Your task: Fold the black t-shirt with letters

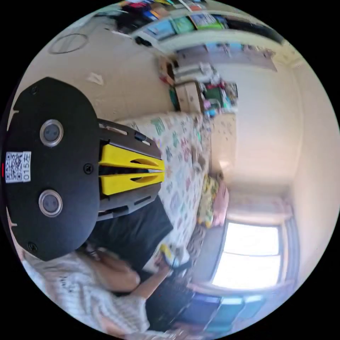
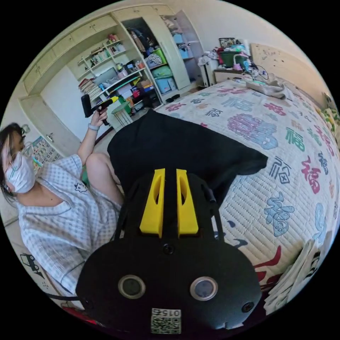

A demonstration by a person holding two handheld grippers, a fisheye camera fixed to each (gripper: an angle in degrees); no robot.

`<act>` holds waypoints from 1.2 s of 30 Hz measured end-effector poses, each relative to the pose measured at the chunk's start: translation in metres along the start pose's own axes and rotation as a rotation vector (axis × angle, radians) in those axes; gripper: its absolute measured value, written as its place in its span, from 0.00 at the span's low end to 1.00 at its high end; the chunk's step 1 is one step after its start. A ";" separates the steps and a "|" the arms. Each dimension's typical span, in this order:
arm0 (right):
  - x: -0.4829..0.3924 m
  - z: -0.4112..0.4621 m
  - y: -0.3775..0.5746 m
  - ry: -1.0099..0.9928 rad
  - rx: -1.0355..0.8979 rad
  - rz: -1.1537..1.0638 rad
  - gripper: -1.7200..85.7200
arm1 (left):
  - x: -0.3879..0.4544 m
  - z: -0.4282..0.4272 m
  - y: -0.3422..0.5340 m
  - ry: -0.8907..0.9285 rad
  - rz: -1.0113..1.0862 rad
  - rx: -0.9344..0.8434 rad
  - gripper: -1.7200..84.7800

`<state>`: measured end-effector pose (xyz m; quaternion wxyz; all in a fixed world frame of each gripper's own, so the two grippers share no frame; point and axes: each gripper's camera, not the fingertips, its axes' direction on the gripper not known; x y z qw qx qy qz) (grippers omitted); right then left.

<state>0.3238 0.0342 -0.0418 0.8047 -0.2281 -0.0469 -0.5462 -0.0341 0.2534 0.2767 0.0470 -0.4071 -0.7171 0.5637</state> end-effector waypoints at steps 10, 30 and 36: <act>-0.157 0.092 -0.012 0.118 -0.402 -0.566 0.13 | 0.255 0.137 0.026 0.387 0.821 -0.587 0.06; -0.154 0.046 -0.022 0.400 -0.062 -0.362 0.02 | 0.274 0.132 0.013 0.261 0.713 -0.385 0.02; -0.129 0.012 -0.065 0.547 0.061 -0.238 0.02 | 0.252 0.110 -0.015 0.094 0.525 -0.195 0.01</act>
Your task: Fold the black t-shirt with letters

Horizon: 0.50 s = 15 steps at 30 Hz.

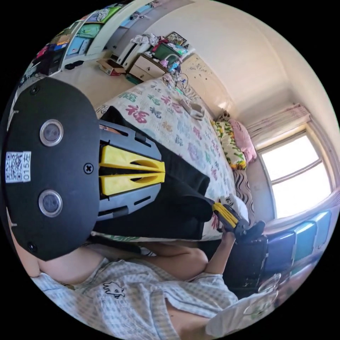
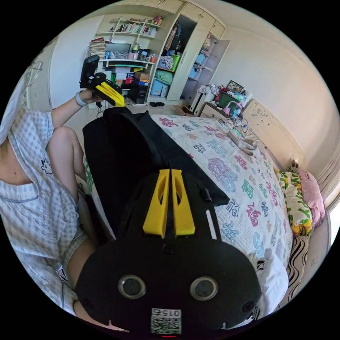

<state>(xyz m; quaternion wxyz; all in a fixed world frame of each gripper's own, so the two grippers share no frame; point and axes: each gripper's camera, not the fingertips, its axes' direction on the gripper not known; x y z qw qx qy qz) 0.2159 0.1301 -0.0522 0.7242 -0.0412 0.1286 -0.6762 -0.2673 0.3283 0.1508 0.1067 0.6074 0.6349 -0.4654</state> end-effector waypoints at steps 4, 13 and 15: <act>0.069 0.009 -0.067 0.160 0.002 0.030 0.02 | -0.051 0.008 -0.045 -0.166 -0.001 0.002 0.01; 0.237 0.186 -0.164 0.259 -0.129 0.320 0.02 | -0.239 0.144 -0.076 -0.326 -0.294 -0.002 0.01; 0.253 0.230 -0.162 0.252 -0.161 0.376 0.02 | -0.262 0.188 -0.060 -0.320 -0.360 -0.038 0.01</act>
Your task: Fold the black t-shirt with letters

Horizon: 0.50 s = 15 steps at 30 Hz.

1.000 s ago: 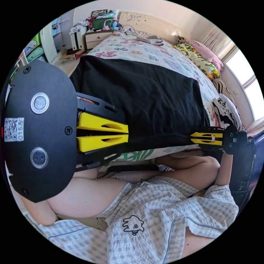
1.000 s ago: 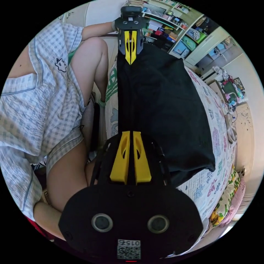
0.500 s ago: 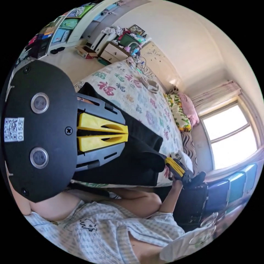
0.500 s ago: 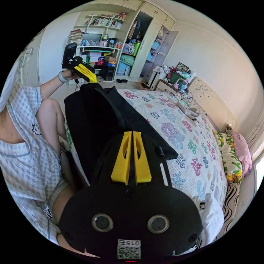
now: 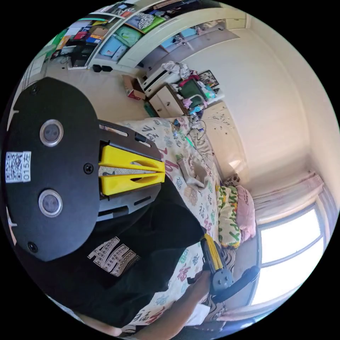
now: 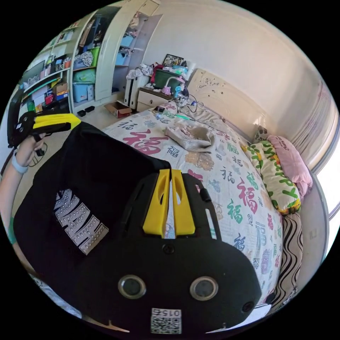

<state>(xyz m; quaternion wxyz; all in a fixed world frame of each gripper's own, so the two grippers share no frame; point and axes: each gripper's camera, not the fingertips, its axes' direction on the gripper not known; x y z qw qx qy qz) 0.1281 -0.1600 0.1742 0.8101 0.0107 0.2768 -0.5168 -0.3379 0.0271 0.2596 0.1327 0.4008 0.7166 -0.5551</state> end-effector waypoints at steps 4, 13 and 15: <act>0.010 0.059 -0.007 -0.038 0.077 0.153 0.02 | 0.000 0.078 0.031 -0.126 -0.064 -0.021 0.01; 0.010 0.059 0.037 -0.202 -0.022 -0.107 0.08 | -0.004 0.074 0.070 0.051 0.001 0.007 0.03; -0.001 0.035 0.074 -0.367 -0.059 -0.197 0.11 | 0.006 0.045 0.088 0.264 0.059 -0.078 0.04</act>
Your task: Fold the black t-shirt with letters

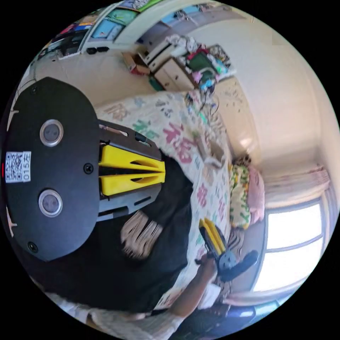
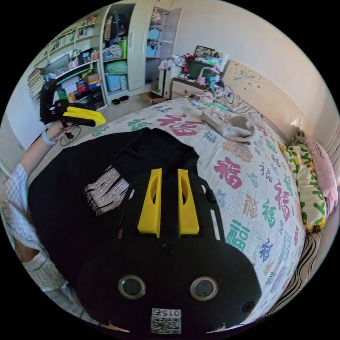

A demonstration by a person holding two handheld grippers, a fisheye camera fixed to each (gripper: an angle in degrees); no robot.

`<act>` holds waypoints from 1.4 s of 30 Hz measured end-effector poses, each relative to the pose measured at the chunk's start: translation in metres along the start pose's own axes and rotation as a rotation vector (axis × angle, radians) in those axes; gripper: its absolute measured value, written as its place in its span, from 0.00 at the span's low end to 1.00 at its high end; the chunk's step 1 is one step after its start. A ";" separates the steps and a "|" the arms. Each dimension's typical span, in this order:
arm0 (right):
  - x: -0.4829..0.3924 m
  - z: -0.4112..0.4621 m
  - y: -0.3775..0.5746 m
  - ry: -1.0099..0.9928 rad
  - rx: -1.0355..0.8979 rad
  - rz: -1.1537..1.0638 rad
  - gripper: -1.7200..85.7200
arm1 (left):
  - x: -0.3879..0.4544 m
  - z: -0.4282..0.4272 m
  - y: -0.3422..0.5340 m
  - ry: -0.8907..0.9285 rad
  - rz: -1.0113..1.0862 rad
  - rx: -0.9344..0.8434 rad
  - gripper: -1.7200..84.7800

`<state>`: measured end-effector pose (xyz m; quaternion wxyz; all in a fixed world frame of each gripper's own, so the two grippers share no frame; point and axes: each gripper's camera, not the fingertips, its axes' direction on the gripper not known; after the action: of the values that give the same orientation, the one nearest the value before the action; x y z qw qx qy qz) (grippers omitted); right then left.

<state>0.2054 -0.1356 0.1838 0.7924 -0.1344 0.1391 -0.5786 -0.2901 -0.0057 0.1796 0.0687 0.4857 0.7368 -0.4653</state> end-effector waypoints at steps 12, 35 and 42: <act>-0.045 0.049 0.082 -0.046 -0.096 -0.069 0.03 | 0.102 0.047 0.095 0.059 0.177 -0.291 0.05; 0.060 -0.041 0.311 -0.125 0.034 0.475 0.11 | -0.083 -0.114 0.372 0.222 -0.634 0.102 0.10; -0.042 -0.048 0.381 -0.184 -0.195 0.373 0.16 | 0.032 -0.160 0.414 0.266 -0.557 -0.112 0.12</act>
<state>0.5108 0.0140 -0.0003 0.8782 -0.2346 0.1437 -0.3913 0.0723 0.1750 -0.0054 -0.1317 0.3170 0.8686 -0.3574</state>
